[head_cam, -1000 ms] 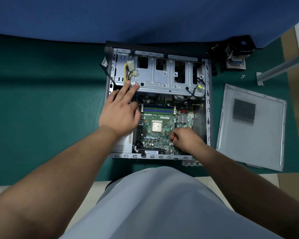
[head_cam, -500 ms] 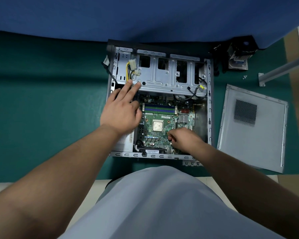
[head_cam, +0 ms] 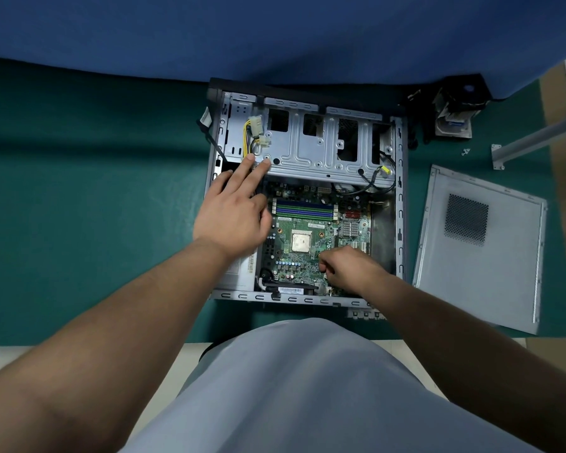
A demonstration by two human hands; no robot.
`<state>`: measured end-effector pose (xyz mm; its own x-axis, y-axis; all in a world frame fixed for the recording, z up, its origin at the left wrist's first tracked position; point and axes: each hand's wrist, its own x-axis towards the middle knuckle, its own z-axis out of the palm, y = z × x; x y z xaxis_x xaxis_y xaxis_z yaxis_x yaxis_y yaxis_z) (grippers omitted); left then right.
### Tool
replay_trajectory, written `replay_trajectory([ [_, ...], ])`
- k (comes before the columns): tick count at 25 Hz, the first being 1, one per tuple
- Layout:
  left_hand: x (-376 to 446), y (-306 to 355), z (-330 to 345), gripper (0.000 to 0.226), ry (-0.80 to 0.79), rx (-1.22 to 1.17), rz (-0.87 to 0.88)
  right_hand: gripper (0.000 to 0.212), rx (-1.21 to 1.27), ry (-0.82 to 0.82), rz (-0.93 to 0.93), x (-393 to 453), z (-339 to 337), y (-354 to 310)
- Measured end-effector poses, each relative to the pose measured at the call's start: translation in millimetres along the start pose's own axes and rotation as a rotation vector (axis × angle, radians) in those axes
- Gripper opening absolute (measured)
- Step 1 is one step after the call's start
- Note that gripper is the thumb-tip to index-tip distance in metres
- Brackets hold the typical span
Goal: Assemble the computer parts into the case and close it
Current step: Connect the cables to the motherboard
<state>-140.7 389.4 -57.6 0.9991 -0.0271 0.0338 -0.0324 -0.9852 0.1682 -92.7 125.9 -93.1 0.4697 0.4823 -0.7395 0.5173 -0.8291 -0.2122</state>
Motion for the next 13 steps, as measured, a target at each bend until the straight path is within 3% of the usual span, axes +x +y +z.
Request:
replay_trajectory([
  [13,0.3,-1.3,4.2,0.043,0.017,-0.01,0.007,0.022,-0.016,0.031,0.041,6.2,2.9,1.9],
])
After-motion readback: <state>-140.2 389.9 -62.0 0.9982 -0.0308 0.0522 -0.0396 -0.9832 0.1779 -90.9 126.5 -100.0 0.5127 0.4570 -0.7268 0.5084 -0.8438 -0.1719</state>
